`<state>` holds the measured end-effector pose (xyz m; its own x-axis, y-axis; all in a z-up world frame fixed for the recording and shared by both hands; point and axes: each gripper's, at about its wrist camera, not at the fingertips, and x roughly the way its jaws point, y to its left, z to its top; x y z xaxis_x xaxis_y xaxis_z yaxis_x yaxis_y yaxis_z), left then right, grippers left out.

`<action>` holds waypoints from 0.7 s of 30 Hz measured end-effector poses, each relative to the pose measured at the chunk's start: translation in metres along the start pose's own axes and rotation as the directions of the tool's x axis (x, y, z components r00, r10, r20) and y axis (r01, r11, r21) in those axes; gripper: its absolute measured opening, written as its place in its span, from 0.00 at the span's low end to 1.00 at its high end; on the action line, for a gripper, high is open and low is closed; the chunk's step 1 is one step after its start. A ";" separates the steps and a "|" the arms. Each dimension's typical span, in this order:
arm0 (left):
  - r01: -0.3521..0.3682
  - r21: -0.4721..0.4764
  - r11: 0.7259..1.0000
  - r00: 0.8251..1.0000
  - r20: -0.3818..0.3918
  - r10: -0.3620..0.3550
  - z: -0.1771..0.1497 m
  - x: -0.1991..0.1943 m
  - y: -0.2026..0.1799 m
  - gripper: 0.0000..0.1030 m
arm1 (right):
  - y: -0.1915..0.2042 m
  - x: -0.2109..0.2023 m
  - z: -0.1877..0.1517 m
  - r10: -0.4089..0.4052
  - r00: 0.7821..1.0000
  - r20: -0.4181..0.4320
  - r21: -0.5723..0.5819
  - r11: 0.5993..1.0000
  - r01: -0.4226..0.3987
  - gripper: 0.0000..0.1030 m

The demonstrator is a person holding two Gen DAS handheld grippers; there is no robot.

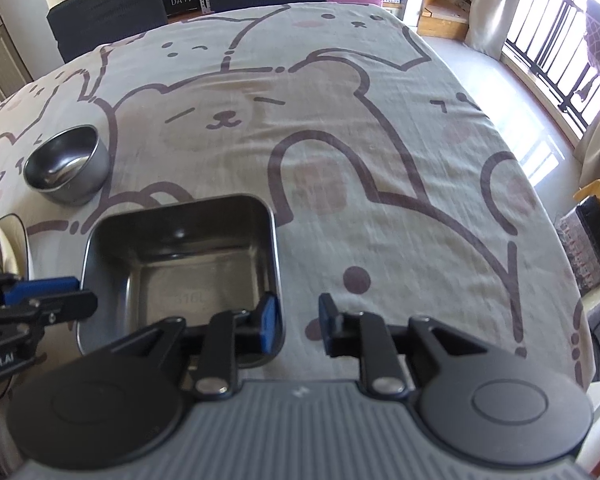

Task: Organize plates and bowls
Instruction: 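Open both grippers to release the steel square tray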

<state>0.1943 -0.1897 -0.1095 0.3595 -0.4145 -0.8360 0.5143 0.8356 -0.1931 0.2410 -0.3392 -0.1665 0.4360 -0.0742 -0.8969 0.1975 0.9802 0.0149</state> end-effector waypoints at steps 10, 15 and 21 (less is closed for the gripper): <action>-0.006 0.004 1.000 1.000 -0.002 0.006 0.000 0.000 0.000 0.16 | -0.001 0.001 -0.001 0.004 1.000 -0.003 0.012 1.000 -0.003 0.29; -0.010 0.007 1.000 1.000 0.000 0.010 0.000 -0.001 -0.002 0.17 | -0.002 0.000 -0.002 0.006 1.000 0.004 0.010 1.000 -0.006 0.31; -0.005 -0.001 1.000 1.000 -0.004 0.005 0.000 -0.001 -0.002 0.28 | -0.005 -0.006 -0.002 0.046 0.998 0.032 0.026 0.999 -0.047 0.36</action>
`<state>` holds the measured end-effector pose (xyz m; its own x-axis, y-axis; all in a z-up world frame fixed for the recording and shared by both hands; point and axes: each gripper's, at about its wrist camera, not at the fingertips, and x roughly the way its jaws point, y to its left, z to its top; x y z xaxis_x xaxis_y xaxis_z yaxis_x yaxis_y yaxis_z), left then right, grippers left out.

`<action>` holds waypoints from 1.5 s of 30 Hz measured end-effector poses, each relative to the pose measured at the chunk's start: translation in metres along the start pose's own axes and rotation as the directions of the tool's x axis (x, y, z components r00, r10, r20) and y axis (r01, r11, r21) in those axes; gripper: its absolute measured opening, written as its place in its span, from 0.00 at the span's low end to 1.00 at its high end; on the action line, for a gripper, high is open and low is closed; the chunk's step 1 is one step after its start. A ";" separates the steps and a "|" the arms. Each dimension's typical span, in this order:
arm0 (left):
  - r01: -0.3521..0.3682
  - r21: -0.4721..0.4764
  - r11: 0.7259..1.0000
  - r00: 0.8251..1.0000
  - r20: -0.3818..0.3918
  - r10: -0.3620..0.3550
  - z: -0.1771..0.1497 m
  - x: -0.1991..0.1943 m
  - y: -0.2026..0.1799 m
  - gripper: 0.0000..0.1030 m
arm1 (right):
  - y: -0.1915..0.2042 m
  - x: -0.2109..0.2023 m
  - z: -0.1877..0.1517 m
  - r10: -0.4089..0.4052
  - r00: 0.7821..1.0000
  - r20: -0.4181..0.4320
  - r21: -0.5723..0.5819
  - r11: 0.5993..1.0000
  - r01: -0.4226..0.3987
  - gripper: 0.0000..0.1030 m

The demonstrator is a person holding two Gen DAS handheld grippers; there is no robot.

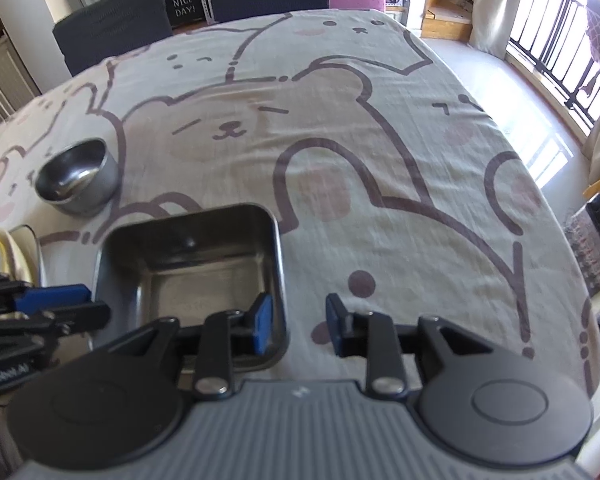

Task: Organize plates and bowls
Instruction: 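Open both grippers to release the steel square tray, then withdraw both grippers and move them to the round steel bowl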

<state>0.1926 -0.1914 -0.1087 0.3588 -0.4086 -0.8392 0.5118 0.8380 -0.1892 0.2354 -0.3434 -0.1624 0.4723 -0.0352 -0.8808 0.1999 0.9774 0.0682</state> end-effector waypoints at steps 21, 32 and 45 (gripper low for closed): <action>-0.003 0.003 1.000 0.998 0.057 0.003 -0.003 -0.029 -0.004 0.77 | -0.010 -0.028 -0.010 0.023 0.995 0.098 0.009 1.000 -0.024 0.88; -0.003 -0.024 1.000 0.988 0.157 0.006 -0.005 -0.073 0.019 0.97 | 0.005 -0.057 -0.013 0.044 0.981 0.188 -0.034 0.999 -0.038 1.00; -0.049 -0.112 0.993 0.970 0.230 0.074 0.003 -0.114 0.082 1.00 | 0.075 -0.099 0.038 0.136 0.963 0.231 -0.165 0.981 -0.099 1.00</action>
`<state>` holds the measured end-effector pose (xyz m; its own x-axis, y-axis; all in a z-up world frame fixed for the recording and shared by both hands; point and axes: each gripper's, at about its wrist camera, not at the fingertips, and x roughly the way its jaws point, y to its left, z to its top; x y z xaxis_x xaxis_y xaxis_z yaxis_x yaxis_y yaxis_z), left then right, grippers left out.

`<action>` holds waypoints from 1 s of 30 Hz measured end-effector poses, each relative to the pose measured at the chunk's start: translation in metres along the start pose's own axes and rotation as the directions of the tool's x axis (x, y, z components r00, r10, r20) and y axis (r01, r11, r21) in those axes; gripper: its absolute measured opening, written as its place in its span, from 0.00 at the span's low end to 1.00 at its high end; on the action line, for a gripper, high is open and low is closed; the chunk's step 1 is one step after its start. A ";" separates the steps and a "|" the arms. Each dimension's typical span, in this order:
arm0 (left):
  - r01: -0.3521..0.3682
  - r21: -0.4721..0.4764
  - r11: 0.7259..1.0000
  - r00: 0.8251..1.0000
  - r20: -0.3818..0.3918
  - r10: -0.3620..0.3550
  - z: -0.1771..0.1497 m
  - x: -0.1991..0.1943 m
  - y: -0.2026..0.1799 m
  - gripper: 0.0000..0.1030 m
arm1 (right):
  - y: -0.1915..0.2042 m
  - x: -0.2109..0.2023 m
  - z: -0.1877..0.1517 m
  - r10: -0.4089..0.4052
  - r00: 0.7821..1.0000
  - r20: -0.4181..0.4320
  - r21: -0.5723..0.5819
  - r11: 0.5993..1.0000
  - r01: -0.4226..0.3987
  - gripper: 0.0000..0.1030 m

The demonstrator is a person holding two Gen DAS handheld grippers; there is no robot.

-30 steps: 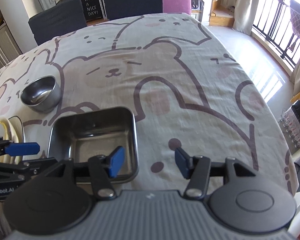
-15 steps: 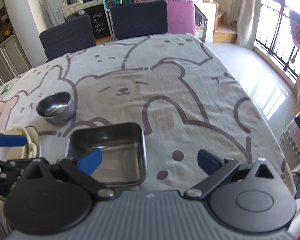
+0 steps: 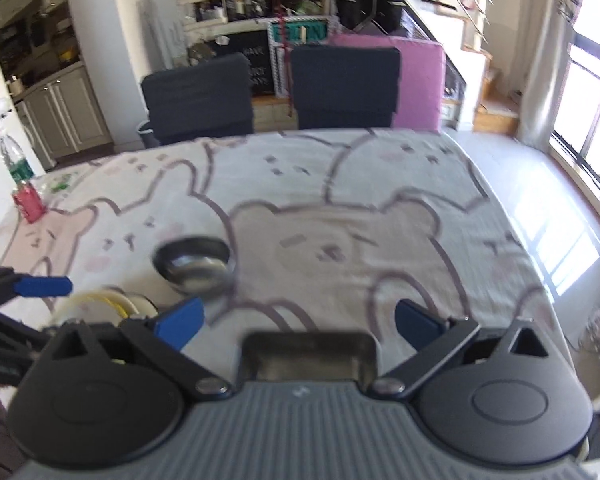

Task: Organize plates and bowls
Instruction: 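Withdraw both grippers and move them to the round steel bowl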

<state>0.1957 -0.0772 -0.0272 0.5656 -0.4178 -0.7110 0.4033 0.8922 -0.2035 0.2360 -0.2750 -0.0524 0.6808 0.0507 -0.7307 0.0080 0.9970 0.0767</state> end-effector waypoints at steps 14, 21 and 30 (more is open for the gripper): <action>-0.095 -0.099 0.991 0.994 -0.054 0.090 0.038 0.042 0.054 0.83 | 0.050 0.061 0.043 0.036 0.999 -0.014 0.029 0.999 -0.036 1.00; -0.108 -0.237 0.965 0.987 -0.142 0.075 0.040 0.071 0.074 0.65 | 0.045 0.112 0.049 0.039 0.995 -0.096 0.086 0.996 -0.031 0.89; -0.118 -0.322 0.939 0.980 -0.192 0.057 0.042 0.097 0.083 0.51 | 0.053 0.160 0.055 0.073 0.978 -0.193 0.113 0.992 -0.051 0.57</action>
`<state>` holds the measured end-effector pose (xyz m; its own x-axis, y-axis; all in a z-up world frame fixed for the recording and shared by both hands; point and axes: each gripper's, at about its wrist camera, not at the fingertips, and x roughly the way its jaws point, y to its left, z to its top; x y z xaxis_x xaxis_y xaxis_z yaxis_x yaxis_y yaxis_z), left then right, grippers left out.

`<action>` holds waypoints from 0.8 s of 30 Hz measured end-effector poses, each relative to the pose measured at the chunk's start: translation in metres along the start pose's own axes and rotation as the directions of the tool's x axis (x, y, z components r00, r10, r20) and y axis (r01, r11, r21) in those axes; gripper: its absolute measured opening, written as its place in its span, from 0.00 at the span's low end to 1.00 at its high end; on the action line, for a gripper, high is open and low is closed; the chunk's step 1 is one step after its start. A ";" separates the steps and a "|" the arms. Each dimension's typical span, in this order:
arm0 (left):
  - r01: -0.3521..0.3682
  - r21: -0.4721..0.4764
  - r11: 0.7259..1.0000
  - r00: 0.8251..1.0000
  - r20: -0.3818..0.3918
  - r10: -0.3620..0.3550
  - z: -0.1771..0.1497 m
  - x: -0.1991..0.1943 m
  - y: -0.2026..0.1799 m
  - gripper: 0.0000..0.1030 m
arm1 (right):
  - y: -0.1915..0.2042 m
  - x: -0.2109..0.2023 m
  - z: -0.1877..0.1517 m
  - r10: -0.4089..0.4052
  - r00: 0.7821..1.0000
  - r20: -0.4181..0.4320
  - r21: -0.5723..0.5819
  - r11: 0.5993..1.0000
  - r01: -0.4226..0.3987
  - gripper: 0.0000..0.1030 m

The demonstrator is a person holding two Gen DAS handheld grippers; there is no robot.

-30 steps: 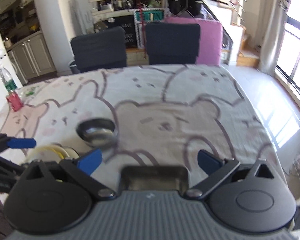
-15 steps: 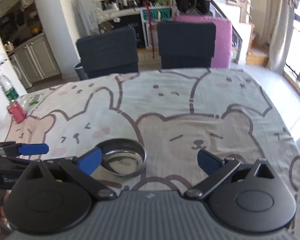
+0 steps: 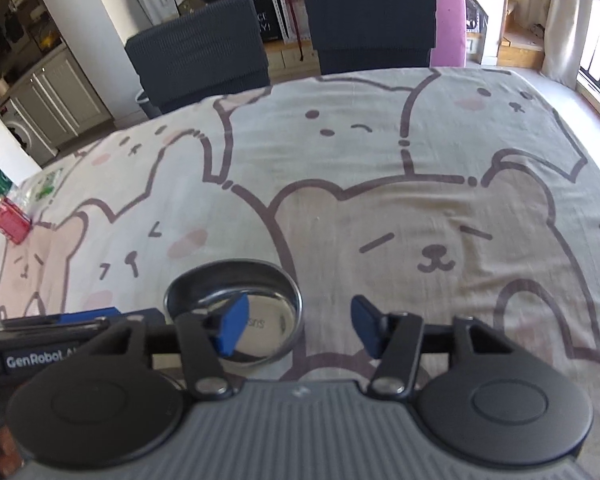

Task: Organize plates and bowls
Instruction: 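Withdraw both grippers and move them to the round steel bowl, then close both grippers on the rim of the round steel bowl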

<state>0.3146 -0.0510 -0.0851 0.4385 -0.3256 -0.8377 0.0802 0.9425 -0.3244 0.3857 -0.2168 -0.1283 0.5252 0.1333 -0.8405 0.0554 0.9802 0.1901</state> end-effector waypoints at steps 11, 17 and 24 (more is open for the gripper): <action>-0.055 -0.010 0.998 0.998 -0.036 0.055 0.007 0.025 0.004 0.40 | 0.009 0.038 0.005 -0.034 0.998 -0.055 -0.025 0.999 0.033 0.33; -0.057 -0.020 0.998 0.997 -0.060 0.056 0.009 0.034 0.001 0.36 | 0.012 0.046 0.005 0.002 0.998 -0.062 -0.050 0.999 -0.005 0.33; -0.071 0.007 0.997 0.993 -0.093 0.072 0.008 0.044 -0.005 0.27 | 0.017 0.055 0.000 -0.051 0.995 -0.083 -0.085 0.995 0.044 0.32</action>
<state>0.3402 -0.0693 -0.1167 0.3578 -0.2630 -0.8960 0.0551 0.9638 -0.2608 0.4158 -0.1924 -0.1711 0.4498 0.0951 -0.8881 0.0063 0.9939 0.1097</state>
